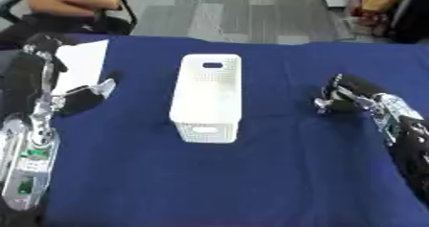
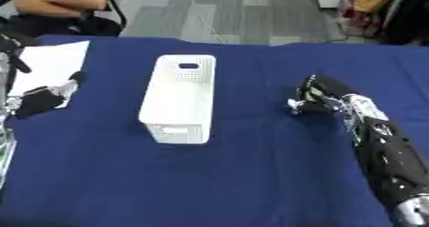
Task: Pick up objects on the table and place them in the box.
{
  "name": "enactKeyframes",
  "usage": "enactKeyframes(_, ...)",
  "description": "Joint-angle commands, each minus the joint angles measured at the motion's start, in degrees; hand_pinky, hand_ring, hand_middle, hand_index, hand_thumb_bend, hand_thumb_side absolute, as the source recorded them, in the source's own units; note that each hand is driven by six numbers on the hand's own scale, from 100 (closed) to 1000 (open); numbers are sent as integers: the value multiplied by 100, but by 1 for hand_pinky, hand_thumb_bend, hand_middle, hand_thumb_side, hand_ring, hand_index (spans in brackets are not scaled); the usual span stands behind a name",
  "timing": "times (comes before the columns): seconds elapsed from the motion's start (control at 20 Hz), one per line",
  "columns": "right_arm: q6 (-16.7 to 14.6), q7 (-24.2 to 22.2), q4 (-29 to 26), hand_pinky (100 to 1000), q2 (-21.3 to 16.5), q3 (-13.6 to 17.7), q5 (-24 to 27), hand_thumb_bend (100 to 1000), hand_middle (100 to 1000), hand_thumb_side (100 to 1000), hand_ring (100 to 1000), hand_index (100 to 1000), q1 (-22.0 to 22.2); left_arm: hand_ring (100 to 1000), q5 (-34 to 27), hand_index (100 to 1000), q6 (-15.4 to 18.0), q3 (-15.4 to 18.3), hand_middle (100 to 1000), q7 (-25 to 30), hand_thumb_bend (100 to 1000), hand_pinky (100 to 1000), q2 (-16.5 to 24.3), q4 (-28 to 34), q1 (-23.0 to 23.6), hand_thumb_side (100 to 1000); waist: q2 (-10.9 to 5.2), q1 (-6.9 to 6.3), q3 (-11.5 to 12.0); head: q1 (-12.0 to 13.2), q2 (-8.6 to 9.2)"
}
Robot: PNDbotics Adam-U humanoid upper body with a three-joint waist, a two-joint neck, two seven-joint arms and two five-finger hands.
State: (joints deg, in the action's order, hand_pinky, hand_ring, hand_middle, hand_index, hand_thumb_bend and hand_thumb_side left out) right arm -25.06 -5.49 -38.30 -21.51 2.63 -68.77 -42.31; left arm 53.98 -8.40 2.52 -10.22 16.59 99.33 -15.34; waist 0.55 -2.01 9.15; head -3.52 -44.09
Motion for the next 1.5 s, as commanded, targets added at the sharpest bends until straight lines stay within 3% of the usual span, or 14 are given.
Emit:
enactKeyframes(0.05, -92, 156, -40, 100, -168, 37, 122, 100, 216, 948, 100, 265, -34, 455, -13, 732, 5, 27, 688, 8, 508, 100, 81, 109, -49, 450, -70, -5, -6, 18, -3)
enactKeyframes(0.15, -168, 250, -53, 100, -173, 46, 221, 100, 209, 1000, 100, 244, -6, 455, -13, 732, 3, 30, 689, 6, 508, 100, 81, 108, -47, 450, -72, -5, -6, 24, -3)
enactKeyframes(0.6, -521, 584, -29, 100, -209, 166, 859, 100, 173, 991, 100, 221, 68, 455, -9, 732, 0, 35, 689, 5, 506, 100, 84, 107, -42, 450, -79, -6, -14, 53, -3)
enactKeyframes(0.85, -750, 374, -102, 100, -233, 186, 1341, 100, 154, 824, 100, 201, 106, 455, -4, 732, -3, 42, 690, 2, 505, 100, 86, 105, -41, 451, -84, -4, -12, 81, -3)
enactKeyframes(1.5, -918, -228, -557, 100, -357, 71, 2180, 100, 144, 834, 100, 198, -80, 455, 35, 732, -11, 62, 691, 10, 504, 100, 109, 99, -11, 453, -143, 11, -27, 166, -3)
